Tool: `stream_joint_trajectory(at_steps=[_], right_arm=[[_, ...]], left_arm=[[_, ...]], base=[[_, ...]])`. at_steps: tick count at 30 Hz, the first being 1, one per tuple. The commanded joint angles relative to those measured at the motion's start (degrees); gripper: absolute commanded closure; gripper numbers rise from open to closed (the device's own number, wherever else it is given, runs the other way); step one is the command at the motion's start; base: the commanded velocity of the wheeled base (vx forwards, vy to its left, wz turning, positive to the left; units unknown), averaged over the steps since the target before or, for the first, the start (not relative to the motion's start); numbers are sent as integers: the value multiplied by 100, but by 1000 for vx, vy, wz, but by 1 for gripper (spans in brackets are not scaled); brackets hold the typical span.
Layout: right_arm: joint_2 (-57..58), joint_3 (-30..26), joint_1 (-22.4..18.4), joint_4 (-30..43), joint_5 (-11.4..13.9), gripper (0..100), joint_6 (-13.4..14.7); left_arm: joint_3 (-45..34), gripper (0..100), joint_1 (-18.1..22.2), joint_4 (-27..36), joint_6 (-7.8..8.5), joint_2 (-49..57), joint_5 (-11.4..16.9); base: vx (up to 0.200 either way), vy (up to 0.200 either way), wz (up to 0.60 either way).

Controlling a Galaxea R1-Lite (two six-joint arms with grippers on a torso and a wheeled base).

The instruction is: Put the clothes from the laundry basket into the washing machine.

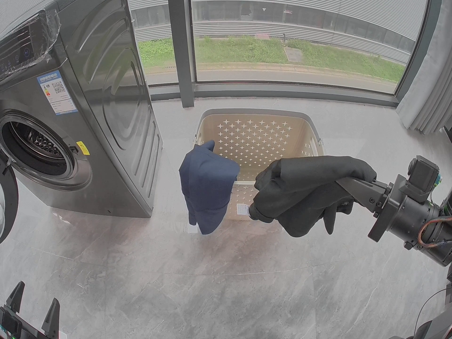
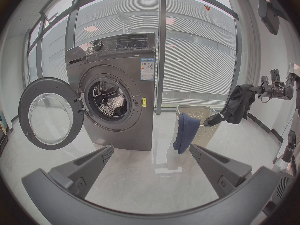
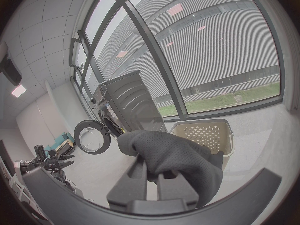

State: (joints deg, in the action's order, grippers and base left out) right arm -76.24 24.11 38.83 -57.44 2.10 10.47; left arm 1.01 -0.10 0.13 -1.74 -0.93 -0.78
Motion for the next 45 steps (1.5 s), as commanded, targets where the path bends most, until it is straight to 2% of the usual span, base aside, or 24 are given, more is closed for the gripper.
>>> stream_joint_trajectory(at_steps=[1,22,28,45], right_arm=[[4,32,2,-4,1,100,-1],[65,76,-130,-215,116,100,34],[171,76,-139,-206,116,100,34],[162,67,-139,-188,116,100,34]], left_arm=[[-92,0,1,4,-10,66,-1],[-92,0,1,-5,-10,66,-1],[-101,0,1,-5,42,66,16],[-101,0,1,-5,42,66,16]], base=[[0,200,0],[0,200,0],[0,0,0],[-176,0,0]])
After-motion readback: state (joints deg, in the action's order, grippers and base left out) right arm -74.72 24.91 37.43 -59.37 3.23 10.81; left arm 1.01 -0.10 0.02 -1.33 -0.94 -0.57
